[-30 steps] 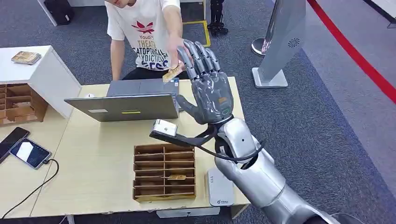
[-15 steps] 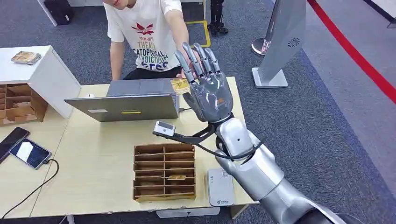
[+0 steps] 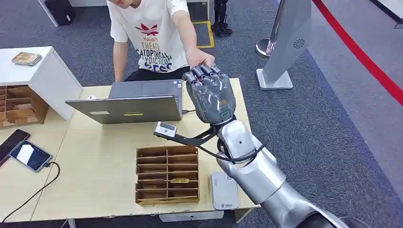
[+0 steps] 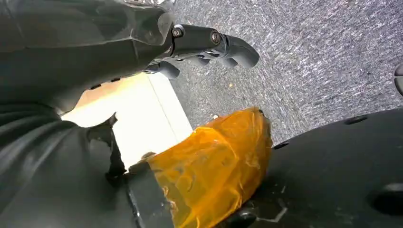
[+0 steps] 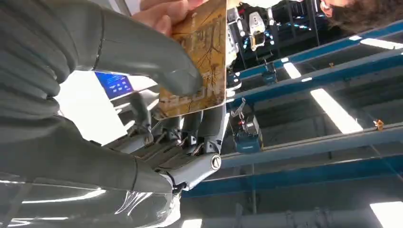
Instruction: Pass the card to the sensor for recognition and then transmit it.
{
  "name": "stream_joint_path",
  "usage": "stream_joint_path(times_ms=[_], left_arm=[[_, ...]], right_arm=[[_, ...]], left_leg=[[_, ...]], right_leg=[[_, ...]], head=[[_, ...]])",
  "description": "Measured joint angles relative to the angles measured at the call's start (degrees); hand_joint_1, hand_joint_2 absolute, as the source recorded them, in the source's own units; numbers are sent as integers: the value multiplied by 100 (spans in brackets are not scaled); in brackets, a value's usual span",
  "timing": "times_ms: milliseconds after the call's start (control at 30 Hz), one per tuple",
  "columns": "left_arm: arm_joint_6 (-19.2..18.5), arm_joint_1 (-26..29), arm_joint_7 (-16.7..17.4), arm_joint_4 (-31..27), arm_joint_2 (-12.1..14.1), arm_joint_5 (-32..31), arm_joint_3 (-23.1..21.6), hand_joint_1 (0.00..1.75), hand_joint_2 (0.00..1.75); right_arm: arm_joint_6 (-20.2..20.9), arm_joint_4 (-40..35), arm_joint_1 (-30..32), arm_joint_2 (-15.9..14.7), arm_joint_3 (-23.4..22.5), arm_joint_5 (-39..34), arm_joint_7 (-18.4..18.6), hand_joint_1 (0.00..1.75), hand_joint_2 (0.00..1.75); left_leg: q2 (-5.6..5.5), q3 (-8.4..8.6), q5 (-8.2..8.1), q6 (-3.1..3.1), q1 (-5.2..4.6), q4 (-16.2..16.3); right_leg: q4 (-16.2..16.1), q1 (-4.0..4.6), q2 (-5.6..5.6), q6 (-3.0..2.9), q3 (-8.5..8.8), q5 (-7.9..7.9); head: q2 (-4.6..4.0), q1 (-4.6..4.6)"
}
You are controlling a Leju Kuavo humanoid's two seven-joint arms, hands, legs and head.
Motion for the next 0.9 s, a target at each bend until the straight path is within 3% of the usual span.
stream_joint_path(times_ms=[700, 800, 900], left_arm=[[0, 0, -2, 0, 0, 0, 0, 0, 0], [4, 1, -11, 0, 0, 7, 0, 0, 0], [55, 5, -26, 0, -13, 68, 0, 0, 0]], right_arm=[[-57, 46, 167, 0, -160, -264, -81, 175, 175], [-120, 24, 227, 2, -207, -630, -168, 175, 175], [-90, -188, 441, 33, -359, -1604, -437, 175, 175]], left_leg=[[0, 0, 0, 0, 0, 0], [0, 0, 0, 0, 0, 0], [-1, -1, 0, 0, 0, 0]], right_leg=[[0, 0, 0, 0, 0, 0], [0, 0, 0, 0, 0, 0], [0, 0, -1, 0, 0, 0]], head=[[0, 0], [0, 0], [0, 2]])
